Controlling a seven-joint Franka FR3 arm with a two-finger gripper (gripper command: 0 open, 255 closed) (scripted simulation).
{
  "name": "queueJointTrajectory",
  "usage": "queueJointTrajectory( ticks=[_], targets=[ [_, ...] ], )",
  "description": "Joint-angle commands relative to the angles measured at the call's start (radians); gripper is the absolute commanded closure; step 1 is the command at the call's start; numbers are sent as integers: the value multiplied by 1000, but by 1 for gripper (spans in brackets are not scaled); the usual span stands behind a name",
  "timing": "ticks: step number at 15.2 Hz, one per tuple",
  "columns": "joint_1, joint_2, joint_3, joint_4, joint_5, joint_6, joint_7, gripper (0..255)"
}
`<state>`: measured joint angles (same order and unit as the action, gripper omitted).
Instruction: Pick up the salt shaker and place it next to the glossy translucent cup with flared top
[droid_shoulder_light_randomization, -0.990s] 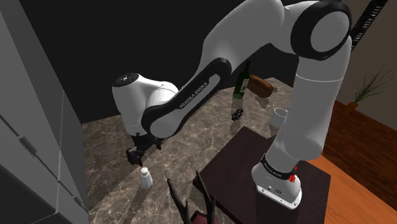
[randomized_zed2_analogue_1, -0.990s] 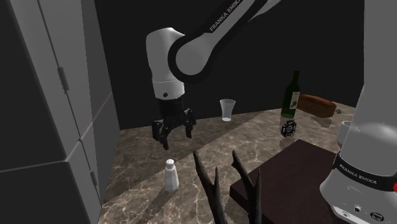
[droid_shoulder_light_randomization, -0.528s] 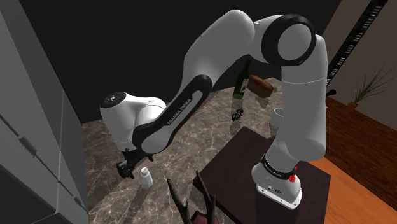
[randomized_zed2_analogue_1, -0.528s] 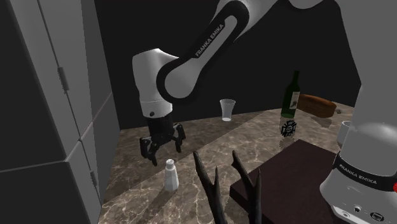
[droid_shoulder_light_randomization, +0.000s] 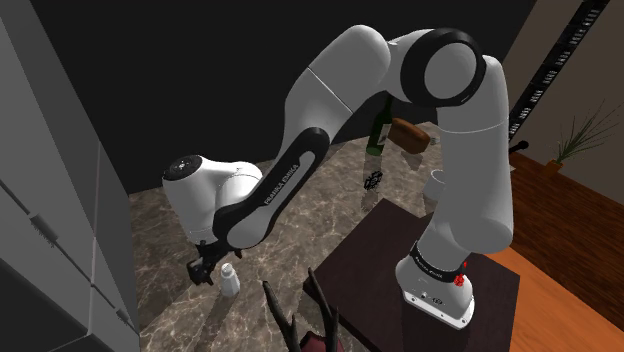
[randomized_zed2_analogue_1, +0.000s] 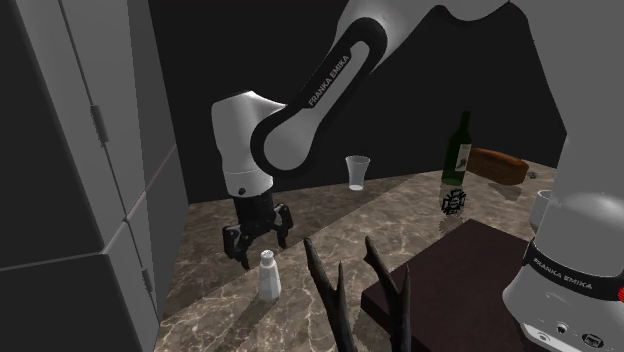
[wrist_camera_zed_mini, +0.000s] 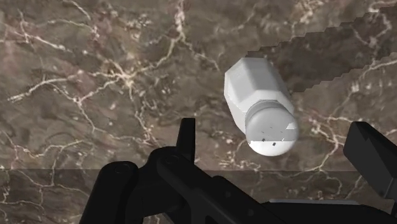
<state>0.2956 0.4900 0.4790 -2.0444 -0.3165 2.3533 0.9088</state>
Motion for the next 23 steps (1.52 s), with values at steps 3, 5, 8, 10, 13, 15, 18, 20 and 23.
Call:
queueJointTrajectory(
  ticks=[3, 5, 8, 10, 13, 15, 18, 20, 23],
  targets=[
    [0, 0, 0, 0, 0, 0, 0, 0],
    [0, 0, 0, 0, 0, 0, 0, 255],
    [0, 0, 0, 0, 0, 0, 0, 255],
    [0, 0, 0, 0, 0, 0, 0, 255],
    [-1, -1, 1, 1, 1, -2, -1, 255],
    [-4, -10, 5, -1, 7, -9, -4, 255],
    [-14, -42, 19, -1, 27, -37, -17, 255],
    [-21, -62, 28, 0, 41, -57, -26, 255],
    [-30, -92, 40, 4, 62, -86, -39, 255]
  ],
)
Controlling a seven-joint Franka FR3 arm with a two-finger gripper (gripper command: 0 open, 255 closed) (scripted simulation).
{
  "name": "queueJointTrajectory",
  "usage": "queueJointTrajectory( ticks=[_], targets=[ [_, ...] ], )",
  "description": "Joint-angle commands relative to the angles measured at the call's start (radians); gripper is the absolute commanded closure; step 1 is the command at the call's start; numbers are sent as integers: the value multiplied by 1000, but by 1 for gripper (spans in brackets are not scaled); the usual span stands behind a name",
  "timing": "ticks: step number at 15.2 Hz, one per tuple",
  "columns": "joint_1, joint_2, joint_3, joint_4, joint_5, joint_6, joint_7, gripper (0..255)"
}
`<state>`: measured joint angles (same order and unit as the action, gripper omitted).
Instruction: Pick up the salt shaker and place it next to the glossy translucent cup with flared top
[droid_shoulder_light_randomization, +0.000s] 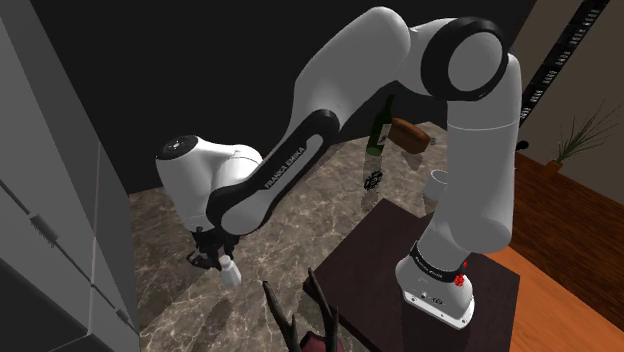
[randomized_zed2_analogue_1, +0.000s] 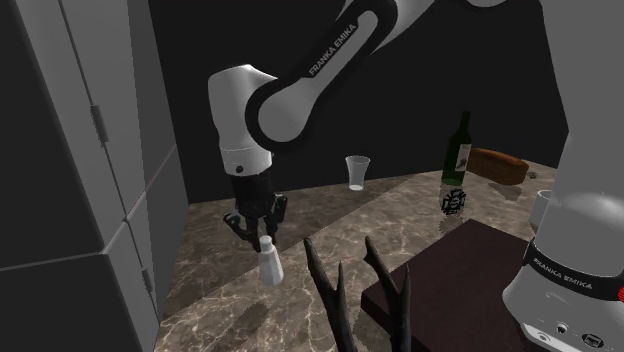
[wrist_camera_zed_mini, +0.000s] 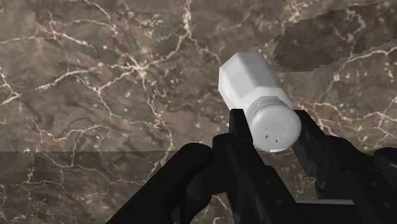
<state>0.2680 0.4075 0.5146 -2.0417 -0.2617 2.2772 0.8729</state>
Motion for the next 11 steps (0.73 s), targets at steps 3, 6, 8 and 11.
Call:
queueJointTrajectory(
  ticks=[3, 6, 8, 11],
  targets=[
    [-11, -39, 15, 7, 27, -41, -16, 255],
    [-18, -67, 25, 14, 47, -72, -29, 255],
    [-23, -85, 31, 20, 59, -94, -37, 255],
    [-29, -111, 39, 31, 78, -127, -49, 255]
  ],
)
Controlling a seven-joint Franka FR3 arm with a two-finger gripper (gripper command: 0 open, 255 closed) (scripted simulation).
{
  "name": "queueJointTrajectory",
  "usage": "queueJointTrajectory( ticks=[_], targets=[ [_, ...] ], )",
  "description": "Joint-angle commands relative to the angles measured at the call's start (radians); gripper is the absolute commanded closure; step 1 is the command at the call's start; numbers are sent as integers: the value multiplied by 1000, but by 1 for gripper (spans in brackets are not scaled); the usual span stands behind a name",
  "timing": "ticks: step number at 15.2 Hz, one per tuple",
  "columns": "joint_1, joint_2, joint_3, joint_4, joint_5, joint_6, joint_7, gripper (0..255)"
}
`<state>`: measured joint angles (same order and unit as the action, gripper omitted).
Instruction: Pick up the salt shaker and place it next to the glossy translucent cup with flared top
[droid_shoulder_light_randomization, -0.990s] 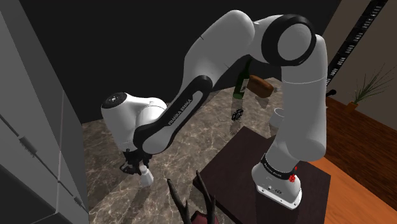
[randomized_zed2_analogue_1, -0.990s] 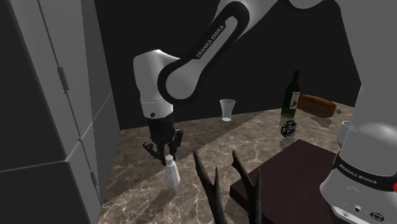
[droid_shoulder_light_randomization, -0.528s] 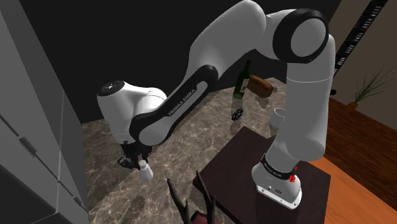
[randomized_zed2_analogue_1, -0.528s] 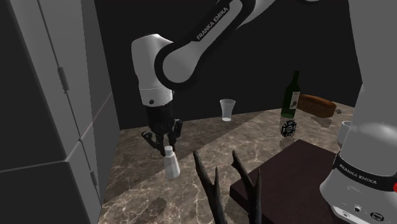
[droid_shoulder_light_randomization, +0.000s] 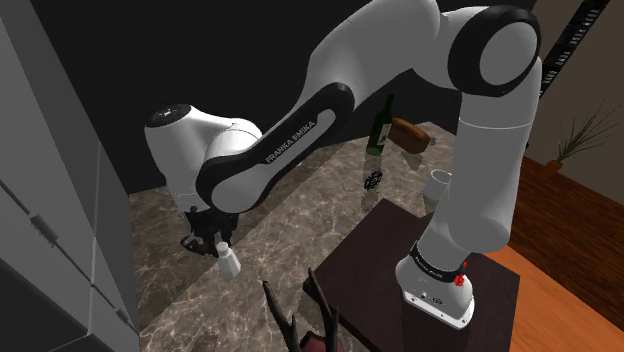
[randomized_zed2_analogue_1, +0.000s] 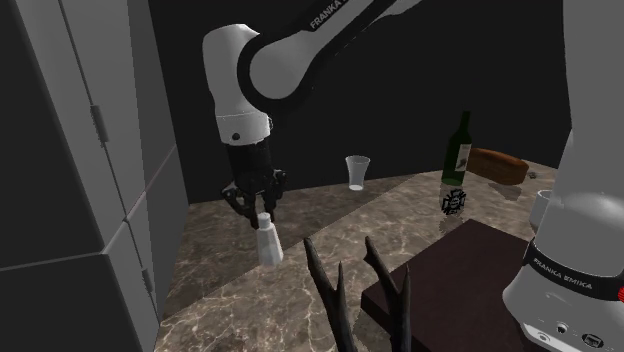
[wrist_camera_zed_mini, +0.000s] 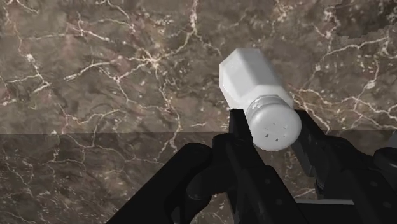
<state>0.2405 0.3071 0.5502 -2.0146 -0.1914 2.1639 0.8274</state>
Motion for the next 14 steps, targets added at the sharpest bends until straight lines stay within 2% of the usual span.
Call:
queueJointTrajectory(
  ticks=[1, 14],
  targets=[
    [-4, -19, 6, 8, 13, -24, -8, 255],
    [-22, -111, 26, 82, 77, -175, -50, 255]
  ],
)
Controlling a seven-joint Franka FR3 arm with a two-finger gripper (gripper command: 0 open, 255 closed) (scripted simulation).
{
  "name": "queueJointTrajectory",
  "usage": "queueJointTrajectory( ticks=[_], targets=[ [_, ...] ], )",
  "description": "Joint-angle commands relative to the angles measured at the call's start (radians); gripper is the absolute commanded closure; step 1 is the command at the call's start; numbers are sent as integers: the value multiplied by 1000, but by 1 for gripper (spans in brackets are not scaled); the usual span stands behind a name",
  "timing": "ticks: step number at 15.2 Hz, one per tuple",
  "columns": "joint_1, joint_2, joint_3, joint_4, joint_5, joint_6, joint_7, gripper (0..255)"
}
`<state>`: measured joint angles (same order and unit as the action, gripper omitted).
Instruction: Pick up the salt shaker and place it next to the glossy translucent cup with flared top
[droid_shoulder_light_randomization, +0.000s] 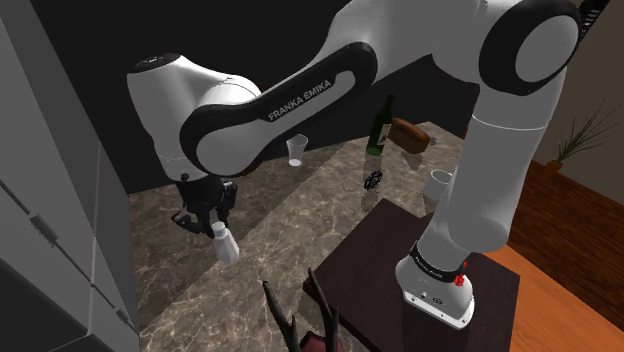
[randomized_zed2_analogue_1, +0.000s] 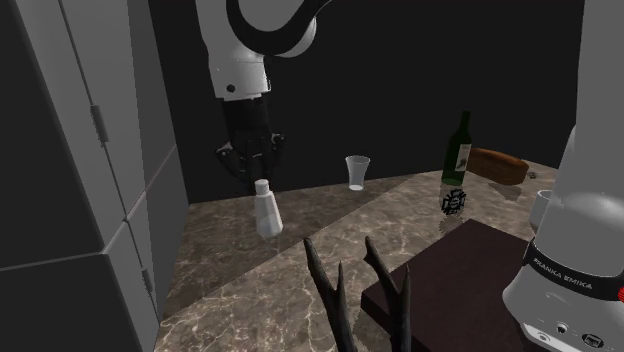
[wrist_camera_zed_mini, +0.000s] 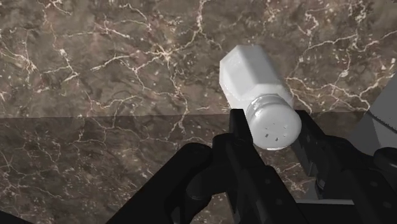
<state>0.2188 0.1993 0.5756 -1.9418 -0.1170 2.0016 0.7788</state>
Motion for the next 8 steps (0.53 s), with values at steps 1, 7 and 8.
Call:
queueJointTrajectory(
  ticks=[1, 7, 8],
  targets=[
    [-1, -9, 2, 17, 6, -25, -4, 255],
    [-37, -57, -13, 19, 33, -65, -67, 255],
    [-52, -69, -22, 6, 38, -62, -93, 255]
  ],
)
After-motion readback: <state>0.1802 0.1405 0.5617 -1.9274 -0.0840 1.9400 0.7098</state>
